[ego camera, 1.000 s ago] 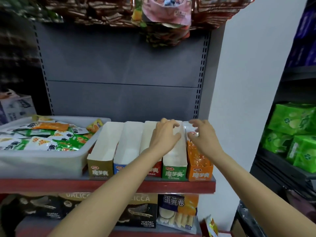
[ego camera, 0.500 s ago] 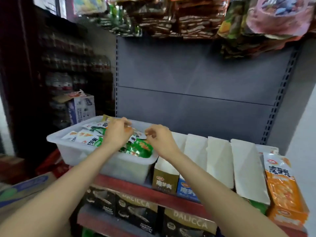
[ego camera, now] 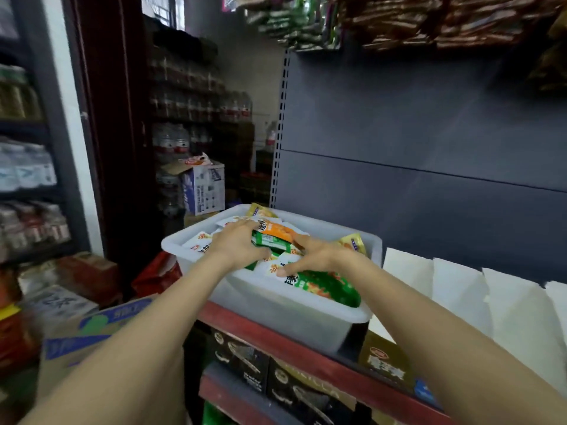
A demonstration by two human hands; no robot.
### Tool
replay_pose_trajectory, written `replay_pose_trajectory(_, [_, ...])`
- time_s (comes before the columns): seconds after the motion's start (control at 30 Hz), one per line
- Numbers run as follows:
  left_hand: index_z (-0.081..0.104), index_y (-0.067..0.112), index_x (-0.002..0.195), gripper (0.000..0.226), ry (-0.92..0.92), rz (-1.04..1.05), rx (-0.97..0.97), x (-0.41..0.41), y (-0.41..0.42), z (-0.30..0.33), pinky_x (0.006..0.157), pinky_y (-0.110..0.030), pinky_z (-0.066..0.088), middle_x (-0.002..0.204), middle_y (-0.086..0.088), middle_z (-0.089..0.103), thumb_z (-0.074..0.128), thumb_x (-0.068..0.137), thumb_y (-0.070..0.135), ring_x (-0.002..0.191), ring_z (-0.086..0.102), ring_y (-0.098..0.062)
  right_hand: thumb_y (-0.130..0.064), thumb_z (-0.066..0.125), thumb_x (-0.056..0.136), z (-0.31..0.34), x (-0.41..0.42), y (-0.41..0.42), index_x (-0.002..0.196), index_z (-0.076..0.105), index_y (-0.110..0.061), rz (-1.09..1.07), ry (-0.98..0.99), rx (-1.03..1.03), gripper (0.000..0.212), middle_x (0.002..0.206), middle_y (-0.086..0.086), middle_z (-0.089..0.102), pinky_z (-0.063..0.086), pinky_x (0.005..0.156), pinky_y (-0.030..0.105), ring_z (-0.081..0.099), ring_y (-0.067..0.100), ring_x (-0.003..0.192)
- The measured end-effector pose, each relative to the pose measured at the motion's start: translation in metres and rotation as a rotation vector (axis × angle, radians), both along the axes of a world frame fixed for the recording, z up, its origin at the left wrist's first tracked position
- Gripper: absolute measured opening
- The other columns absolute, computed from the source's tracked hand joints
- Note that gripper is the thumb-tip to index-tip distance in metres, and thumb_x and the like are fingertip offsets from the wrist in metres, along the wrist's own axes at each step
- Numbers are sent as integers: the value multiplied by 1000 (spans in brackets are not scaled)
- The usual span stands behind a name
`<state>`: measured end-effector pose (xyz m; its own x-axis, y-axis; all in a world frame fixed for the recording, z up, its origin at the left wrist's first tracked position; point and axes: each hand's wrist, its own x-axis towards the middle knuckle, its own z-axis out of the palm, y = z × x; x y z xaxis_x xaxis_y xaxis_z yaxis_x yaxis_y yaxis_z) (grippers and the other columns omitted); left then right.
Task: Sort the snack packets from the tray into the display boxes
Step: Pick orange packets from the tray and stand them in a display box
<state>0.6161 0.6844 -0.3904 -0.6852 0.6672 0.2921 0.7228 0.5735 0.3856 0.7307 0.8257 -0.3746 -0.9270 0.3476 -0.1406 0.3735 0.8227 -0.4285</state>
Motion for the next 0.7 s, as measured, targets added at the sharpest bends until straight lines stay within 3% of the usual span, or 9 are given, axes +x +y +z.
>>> replay_pose_trajectory(0.07, [38, 24, 141, 69, -1, 27, 5, 1, 0, 0, 103, -37, 35, 148, 1, 37, 65, 81, 45, 133, 36, -22, -59, 72, 69, -2, 1, -1, 144, 30, -24, -36, 10, 91, 93, 141, 3, 37, 35, 102, 35, 37, 24, 130])
replay_pose_trajectory(0.13, [38, 24, 141, 68, 31, 29, -16, 3, 0, 1, 105, -39, 33, 149, 0, 34, 64, 82, 45, 134, 33, -23, -56, 73, 70, -2, 0, -3, 110, 56, -14, -26, 79, 184, 61, 102, 2, 54, 42, 77, 32, 52, 22, 101])
replay_pose_trajectory(0.17, [39, 24, 141, 68, 41, 27, -22, 3, 1, 1, 106, -41, 32, 149, 0, 33, 64, 82, 45, 135, 32, -23, -53, 75, 70, -1, 0, -6, 85, 55, -13, -16, 108, 218, 47, 82, 1, 49, 37, 64, 31, 50, 20, 83])
replay_pose_trajectory(0.23, [40, 24, 140, 67, 40, 25, -19, 4, 0, 1, 107, -42, 31, 149, 0, 33, 65, 82, 45, 136, 30, -23, -48, 75, 72, 1, 0, -7, 67, 47, -13, 1, 141, 229, 45, 70, 3, 43, 31, 59, 32, 43, 19, 69])
replay_pose_trajectory(0.43, [41, 28, 140, 63, 19, 14, -18, 9, -2, 1, 107, -41, 29, 152, 3, 28, 63, 84, 44, 138, 28, -21, -34, 56, 93, 5, -7, -7, 67, 45, -14, -84, 154, 114, 35, 70, 5, 46, 30, 56, 28, 45, 21, 72])
replay_pose_trajectory(0.5, [41, 28, 140, 61, 20, 16, -22, 10, -2, 2, 107, -41, 28, 153, 2, 28, 62, 85, 44, 138, 27, -21, -29, 62, 90, 4, -10, -9, 88, 50, -11, -100, 160, 171, 22, 90, 10, 55, 34, 60, 28, 49, 22, 84])
replay_pose_trajectory(0.6, [42, 29, 139, 58, 16, 21, -18, 10, -3, 2, 107, -41, 28, 152, 2, 28, 61, 86, 44, 139, 26, -20, -34, 67, 85, 5, -14, -10, 126, 44, -8, -144, 171, 208, 54, 121, 12, 52, 41, 82, 31, 49, 27, 111])
replay_pose_trajectory(0.67, [42, 29, 138, 56, 3, 24, -12, 10, -3, 2, 106, -42, 29, 152, 2, 29, 59, 87, 44, 138, 27, -22, -44, 68, 79, 5, -17, -9, 119, 51, -11, -170, 157, 277, 55, 121, 13, 50, 42, 88, 35, 44, 29, 116])
replay_pose_trajectory(0.7, [43, 29, 138, 56, 0, 26, -5, 10, -2, 1, 104, -42, 31, 151, 2, 30, 58, 87, 45, 137, 29, -22, -48, 67, 76, 5, -18, -8, 103, 57, -13, -179, 153, 300, 45, 113, 13, 52, 43, 83, 35, 45, 29, 112])
